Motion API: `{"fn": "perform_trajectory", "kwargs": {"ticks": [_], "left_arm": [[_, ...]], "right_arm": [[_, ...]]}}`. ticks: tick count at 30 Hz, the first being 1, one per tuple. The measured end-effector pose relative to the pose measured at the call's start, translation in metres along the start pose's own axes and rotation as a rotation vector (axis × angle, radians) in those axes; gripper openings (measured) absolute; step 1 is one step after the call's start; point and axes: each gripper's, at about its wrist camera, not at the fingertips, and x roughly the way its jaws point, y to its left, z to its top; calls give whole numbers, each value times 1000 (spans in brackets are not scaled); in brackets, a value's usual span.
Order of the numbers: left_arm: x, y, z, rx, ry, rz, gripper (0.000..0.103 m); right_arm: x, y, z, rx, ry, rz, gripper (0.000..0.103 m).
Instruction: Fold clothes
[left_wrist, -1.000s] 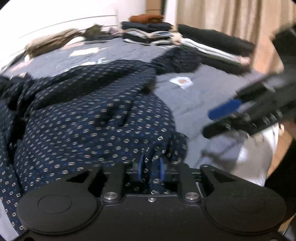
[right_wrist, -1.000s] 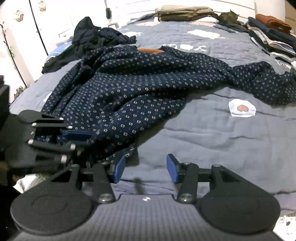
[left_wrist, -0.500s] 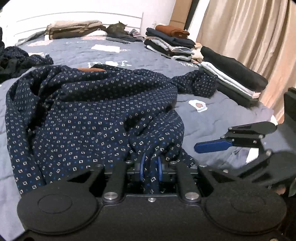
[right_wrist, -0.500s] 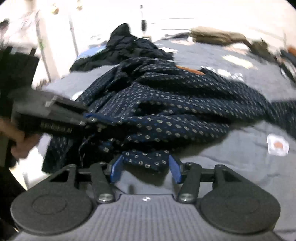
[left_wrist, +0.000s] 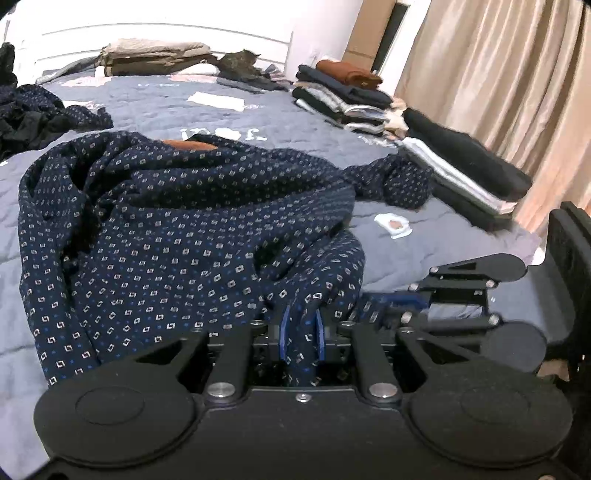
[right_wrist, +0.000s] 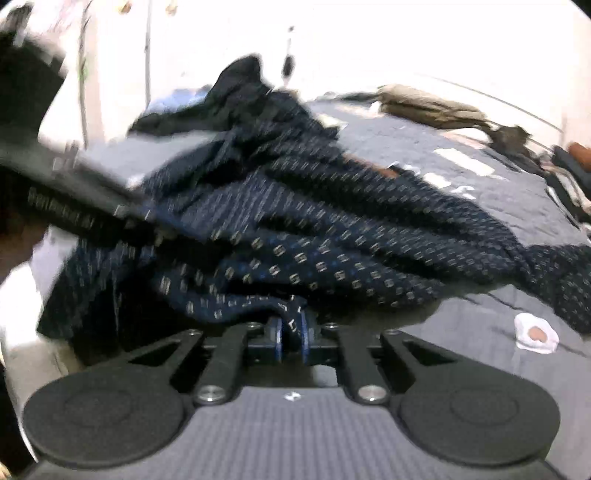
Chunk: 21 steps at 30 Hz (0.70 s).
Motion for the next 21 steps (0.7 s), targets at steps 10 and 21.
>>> {"fn": "perform_trajectory", "kwargs": {"ticks": [10,21], "left_arm": [[-39,8,16,-53,-130,-19,61],[-45,7,6,0,-80,26,65]], "right_arm": [[-126,-67,29,348,-107,-127,6],[-87,-81,-16,210,400,-220,10]]}}
